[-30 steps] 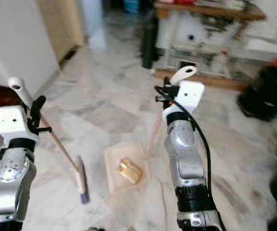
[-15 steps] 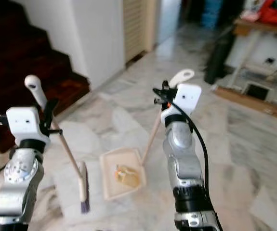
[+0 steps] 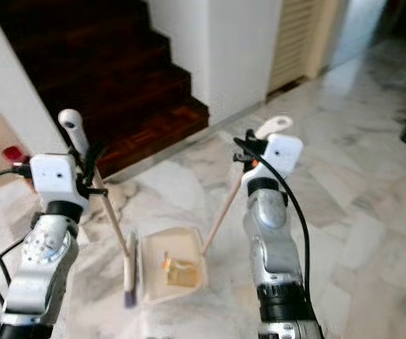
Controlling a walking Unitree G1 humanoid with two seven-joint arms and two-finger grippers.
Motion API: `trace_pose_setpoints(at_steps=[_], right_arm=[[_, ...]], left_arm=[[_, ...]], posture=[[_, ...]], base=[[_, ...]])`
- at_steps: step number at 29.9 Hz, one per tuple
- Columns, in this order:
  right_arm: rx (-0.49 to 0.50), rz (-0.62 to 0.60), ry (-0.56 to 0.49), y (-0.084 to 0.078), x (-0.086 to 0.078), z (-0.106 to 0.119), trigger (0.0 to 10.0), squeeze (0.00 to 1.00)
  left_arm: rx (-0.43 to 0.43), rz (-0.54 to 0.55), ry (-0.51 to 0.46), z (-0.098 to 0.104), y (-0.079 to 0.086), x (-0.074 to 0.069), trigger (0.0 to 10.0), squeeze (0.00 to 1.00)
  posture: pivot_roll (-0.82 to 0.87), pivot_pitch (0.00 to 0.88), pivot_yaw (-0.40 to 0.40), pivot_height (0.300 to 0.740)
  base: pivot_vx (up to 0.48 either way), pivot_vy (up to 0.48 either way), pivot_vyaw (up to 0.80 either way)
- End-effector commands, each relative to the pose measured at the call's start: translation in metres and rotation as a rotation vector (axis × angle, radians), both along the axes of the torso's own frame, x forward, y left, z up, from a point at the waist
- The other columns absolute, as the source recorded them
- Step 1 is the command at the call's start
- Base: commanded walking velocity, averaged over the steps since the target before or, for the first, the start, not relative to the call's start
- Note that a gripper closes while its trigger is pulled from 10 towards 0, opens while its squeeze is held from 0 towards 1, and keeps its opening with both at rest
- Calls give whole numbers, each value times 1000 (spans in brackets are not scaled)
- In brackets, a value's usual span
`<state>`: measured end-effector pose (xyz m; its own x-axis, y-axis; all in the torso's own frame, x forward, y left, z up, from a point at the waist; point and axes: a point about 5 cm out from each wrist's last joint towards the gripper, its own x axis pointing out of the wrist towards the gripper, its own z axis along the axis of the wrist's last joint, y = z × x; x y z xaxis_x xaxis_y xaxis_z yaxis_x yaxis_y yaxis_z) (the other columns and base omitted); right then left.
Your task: Sweep floor
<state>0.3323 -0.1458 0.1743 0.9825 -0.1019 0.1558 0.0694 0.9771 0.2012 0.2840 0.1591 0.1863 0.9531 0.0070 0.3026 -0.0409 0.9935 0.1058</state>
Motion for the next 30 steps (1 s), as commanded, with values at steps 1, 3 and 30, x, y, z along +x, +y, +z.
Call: trace_pose_setpoints(at_steps=[1, 3, 30], right_arm=[[18, -3, -41, 2, -1, 10, 10000, 0], [13, -4, -40, 2, 0, 10, 10000, 0], [46, 88, -34, 15, 4, 14, 10000, 0]], left_arm=[[17, 19, -34, 8, 6, -2, 10000, 0], [16, 20, -32, 7, 6, -3, 10000, 0], [-21, 39, -23, 4, 0, -9, 10000, 0]], posture=[[-18, 0, 39, 740], [-17, 0, 34, 740], [10, 0, -14, 740]], base=[[0, 0, 800], [0, 0, 800], [0, 177, 159]])
